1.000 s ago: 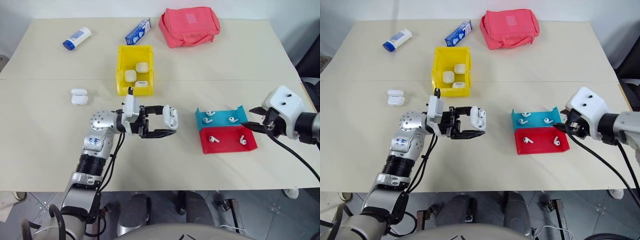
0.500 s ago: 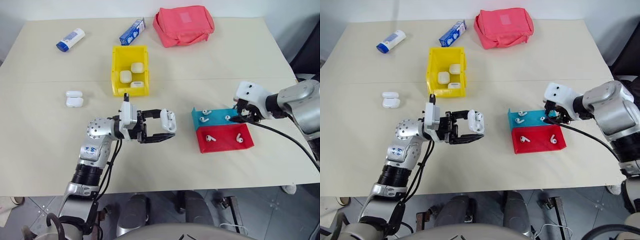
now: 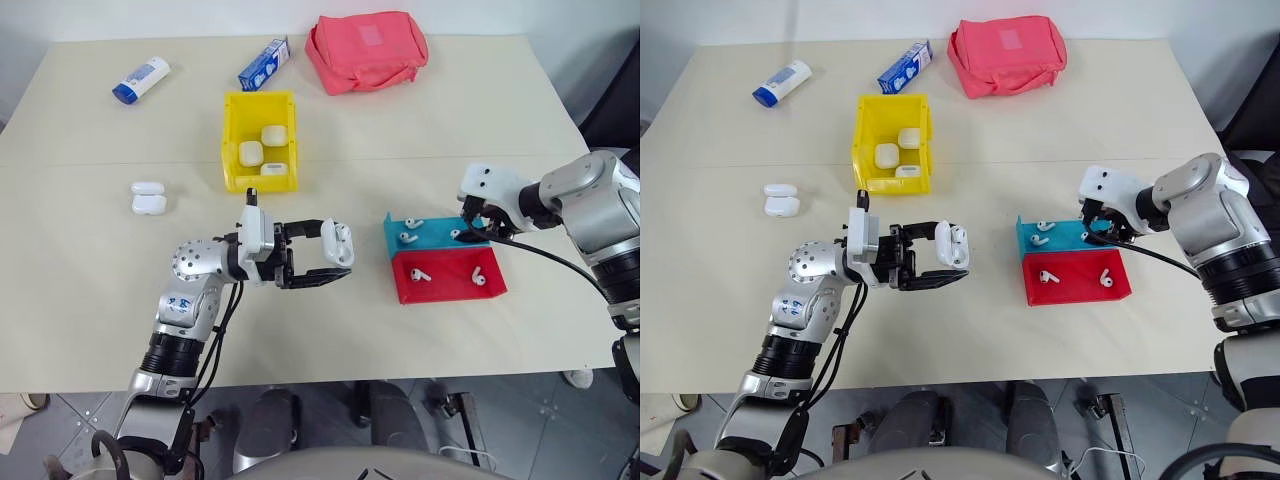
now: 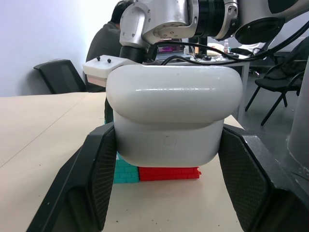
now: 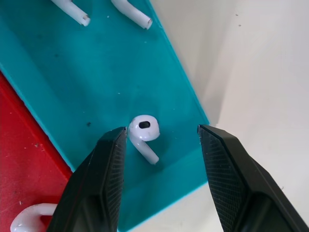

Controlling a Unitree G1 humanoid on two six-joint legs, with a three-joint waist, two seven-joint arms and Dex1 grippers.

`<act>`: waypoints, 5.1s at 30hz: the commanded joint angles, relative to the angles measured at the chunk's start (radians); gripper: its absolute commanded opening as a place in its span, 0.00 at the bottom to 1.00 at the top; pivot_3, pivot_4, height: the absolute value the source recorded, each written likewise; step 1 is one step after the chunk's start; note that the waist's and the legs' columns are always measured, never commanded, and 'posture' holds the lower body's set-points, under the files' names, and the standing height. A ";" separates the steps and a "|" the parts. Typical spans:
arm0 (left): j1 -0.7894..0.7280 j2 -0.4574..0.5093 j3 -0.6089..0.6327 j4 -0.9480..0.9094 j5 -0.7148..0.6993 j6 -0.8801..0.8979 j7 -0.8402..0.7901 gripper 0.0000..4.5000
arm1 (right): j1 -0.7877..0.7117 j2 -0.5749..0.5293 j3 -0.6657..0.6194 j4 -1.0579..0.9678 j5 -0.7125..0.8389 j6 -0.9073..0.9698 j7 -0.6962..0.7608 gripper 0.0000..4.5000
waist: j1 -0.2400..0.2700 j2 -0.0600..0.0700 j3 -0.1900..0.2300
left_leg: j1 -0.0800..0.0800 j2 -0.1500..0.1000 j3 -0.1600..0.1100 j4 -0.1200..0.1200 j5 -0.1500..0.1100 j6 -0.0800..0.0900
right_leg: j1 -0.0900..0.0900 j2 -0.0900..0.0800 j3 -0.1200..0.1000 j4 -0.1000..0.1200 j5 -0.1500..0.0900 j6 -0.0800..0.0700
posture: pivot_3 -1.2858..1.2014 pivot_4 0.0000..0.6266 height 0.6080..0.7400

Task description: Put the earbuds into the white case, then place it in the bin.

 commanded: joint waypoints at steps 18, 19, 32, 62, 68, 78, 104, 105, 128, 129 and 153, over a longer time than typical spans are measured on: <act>0.021 -0.011 -0.006 -0.037 -0.008 -0.018 0.033 0.62 | -0.095 0.085 0.041 0.012 -0.116 0.171 0.079 0.54 | -0.002 0.000 0.000 | 0.000 0.000 0.000 0.000 0.000 -0.001 | 0.000 0.000 0.000 0.001 0.000 0.000 | 0.52 0.24 1.00; 0.021 -0.011 -0.006 -0.037 -0.008 -0.019 0.033 0.62 | -0.101 0.088 0.047 0.015 -0.123 0.189 0.078 0.54 | -0.002 0.000 0.000 | 0.000 0.000 0.000 0.000 0.000 -0.001 | 0.000 0.000 0.000 0.001 0.000 0.000 | 0.52 0.24 1.00; 0.019 -0.016 -0.009 -0.030 -0.006 -0.022 0.037 0.62 | -0.131 0.092 0.086 0.044 -0.148 0.307 0.086 0.54 | -0.004 0.001 0.000 | 0.000 0.000 0.000 0.000 0.000 -0.001 | 0.000 0.000 0.000 0.001 0.000 0.000 | 0.52 0.24 1.00; 0.014 -0.012 -0.005 -0.020 -0.002 -0.026 0.042 0.62 | -0.117 0.087 -0.018 -0.010 -0.063 0.245 0.063 0.11 | -0.012 0.001 0.000 | 0.001 0.000 0.000 0.000 0.001 -0.001 | 0.000 0.001 -0.001 0.002 0.000 0.000 | 0.52 0.24 1.00; -0.017 -0.017 -0.017 0.013 -0.009 -0.029 0.004 0.62 | 0.048 0.082 -0.296 -0.237 0.139 0.168 0.029 0.11 | -0.007 0.001 0.000 | 0.001 0.000 0.000 0.000 0.001 -0.001 | 0.001 0.001 -0.003 0.002 0.000 0.000 | 0.52 0.24 1.00; -0.148 -0.044 -0.023 0.178 0.003 -0.077 -0.085 0.62 | 0.251 0.209 -0.697 -0.713 0.626 0.517 -0.123 0.11 | 0.003 0.001 0.000 | 0.001 0.000 0.000 0.001 0.001 -0.001 | 0.001 0.000 -0.002 0.004 0.000 0.000 | 0.52 0.24 1.00; -0.265 -0.081 -0.021 0.326 0.000 -0.138 -0.209 0.62 | 0.382 0.606 -0.878 -1.041 1.102 0.877 -0.694 0.11 | 0.002 0.001 -0.001 | 0.001 0.000 0.002 0.000 0.001 0.002 | -0.001 0.000 -0.001 0.007 -0.001 -0.001 | 0.52 0.24 1.00; -0.265 -0.080 -0.020 0.323 -0.001 -0.134 -0.210 0.62 | 0.390 0.603 -0.869 -1.041 1.109 0.863 -0.701 0.11 | 0.002 0.001 -0.001 | 0.001 0.000 0.002 0.000 0.001 0.002 | -0.001 0.000 -0.001 0.007 -0.001 -0.001 | 0.52 0.24 1.00; -0.279 -0.087 0.005 0.268 -0.030 -0.041 -0.199 0.62 | 0.519 0.473 -0.674 -0.964 1.164 0.607 -0.748 0.11 | 0.003 0.000 -0.001 | 0.001 0.000 0.002 0.000 0.000 0.004 | -0.001 0.000 0.000 0.006 -0.001 -0.002 | 0.52 0.24 1.00; -0.277 -0.087 0.006 0.264 -0.031 -0.040 -0.201 0.62 | 0.523 0.461 -0.664 -0.956 1.157 0.593 -0.741 0.11 | 0.003 0.000 -0.001 | 0.001 0.000 0.002 0.000 0.000 0.004 | -0.001 0.000 0.000 0.006 -0.001 -0.002 | 0.52 0.24 1.00; -0.267 -0.079 0.021 0.257 -0.010 -0.058 -0.187 0.62 | 0.538 0.245 -0.511 -0.857 1.059 0.414 -0.626 0.11 | 0.004 -0.001 0.000 | 0.001 0.000 0.001 0.000 -0.001 0.004 | -0.001 -0.001 0.000 0.004 -0.001 -0.002 | 0.52 0.24 1.00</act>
